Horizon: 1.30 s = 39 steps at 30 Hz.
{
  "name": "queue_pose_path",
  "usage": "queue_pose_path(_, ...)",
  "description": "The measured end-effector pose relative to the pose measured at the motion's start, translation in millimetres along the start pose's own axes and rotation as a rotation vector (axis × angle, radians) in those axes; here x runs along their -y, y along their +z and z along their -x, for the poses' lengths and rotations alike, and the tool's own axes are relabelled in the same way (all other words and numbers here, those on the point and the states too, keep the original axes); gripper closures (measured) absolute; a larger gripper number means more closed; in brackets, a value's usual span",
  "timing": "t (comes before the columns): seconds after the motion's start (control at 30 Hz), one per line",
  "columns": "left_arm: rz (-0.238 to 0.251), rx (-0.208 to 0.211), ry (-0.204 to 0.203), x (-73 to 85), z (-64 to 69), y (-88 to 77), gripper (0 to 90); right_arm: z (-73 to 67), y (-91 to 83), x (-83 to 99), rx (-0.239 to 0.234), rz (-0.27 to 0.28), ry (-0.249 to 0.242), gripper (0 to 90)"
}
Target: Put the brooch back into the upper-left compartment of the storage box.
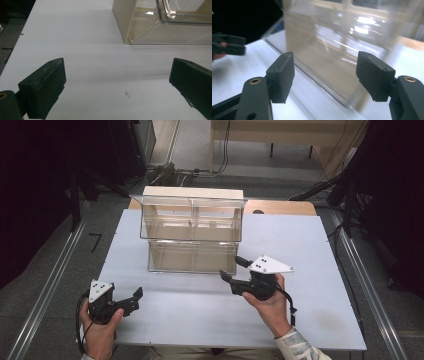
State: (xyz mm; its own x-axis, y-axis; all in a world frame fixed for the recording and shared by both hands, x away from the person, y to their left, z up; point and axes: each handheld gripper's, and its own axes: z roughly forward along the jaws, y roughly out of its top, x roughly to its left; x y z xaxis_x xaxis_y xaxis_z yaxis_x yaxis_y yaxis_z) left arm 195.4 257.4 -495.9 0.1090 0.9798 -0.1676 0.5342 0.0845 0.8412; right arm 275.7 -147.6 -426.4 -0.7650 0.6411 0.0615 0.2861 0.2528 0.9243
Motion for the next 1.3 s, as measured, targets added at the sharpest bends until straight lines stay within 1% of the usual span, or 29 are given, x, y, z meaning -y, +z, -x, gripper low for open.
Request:
queue_pose_path(0.03,0.000,0.001,0.000,0.0,0.1,0.0,1.4,7.5,-7.2,7.8,0.025,-0.011,0.016,29.1)
queue_pose_path(0.07,0.000,0.001,0.000,0.0,0.1,0.0,1.4,10.9,-10.5,11.6,0.034,-0.015,0.020,29.0)
queue_pose_path(0.1,0.000,0.000,0.000,-0.1,0.1,-0.1,1.4,10.9,-10.5,11.6,0.034,-0.015,0.020,29.0)
queue_pose_path(0.23,-0.001,-0.003,0.000,-0.1,-0.4,-0.9,1.4,22.2,-24.7,27.9,0.080,-0.036,0.036,28.6)
queue_pose_path(0.27,-0.001,-0.002,-0.001,-0.1,-0.6,-1.1,1.4,24.4,-28.8,31.8,0.091,-0.039,0.048,28.6)
queue_pose_path(0.33,0.000,-0.002,-0.001,-0.1,-0.8,-1.1,1.4,30.2,-37.7,39.6,0.116,-0.050,0.054,28.3)
queue_pose_path(0.43,-0.001,-0.003,-0.001,-0.1,-0.4,-0.8,1.4,39.5,-52.4,50.2,0.152,-0.057,0.082,28.2)
queue_pose_path(0.53,-0.001,-0.005,0.002,-0.1,-0.1,-0.8,1.4,48.4,-66.9,60.1,0.191,-0.064,0.099,28.0)
queue_pose_path(0.73,-0.005,-0.008,0.000,0.3,-0.9,0.0,1.4,67.1,-98.2,81.1,0.279,-0.091,0.132,27.7)
queue_pose_path(0.9,-0.010,-0.013,0.001,0.3,-0.7,0.9,1.4,83.3,-124.7,96.8,0.362,-0.108,0.170,27.7)
queue_pose_path(1.03,-0.011,-0.020,0.003,0.2,-0.6,1.8,1.4,96.8,-141.1,109.4,0.425,-0.123,0.209,27.0)
queue_pose_path(1.07,-0.014,-0.023,0.004,0.3,-0.9,2.2,1.4,103.1,-146.3,115.9,0.456,-0.141,0.222,26.3)
queue_pose_path(1.1,-0.015,-0.025,0.004,0.2,-1.1,2.4,1.4,106.5,-148.1,119.3,0.471,-0.153,0.231,26.0)
queue_pose_path(1.13,-0.016,-0.025,0.003,0.1,-1.4,2.6,1.4,106.5,-148.1,119.3,0.471,-0.153,0.231,26.0)
queue_pose_path(1.23,-0.020,-0.034,0.007,0.1,-2.2,3.9,1.4,113.9,-152.2,124.6,0.495,-0.168,0.263,23.8)
queue_pose_path(1.3,-0.028,-0.043,0.011,0.2,-3.0,5.7,1.4,115.4,-153.8,124.8,0.504,-0.157,0.279,21.2)
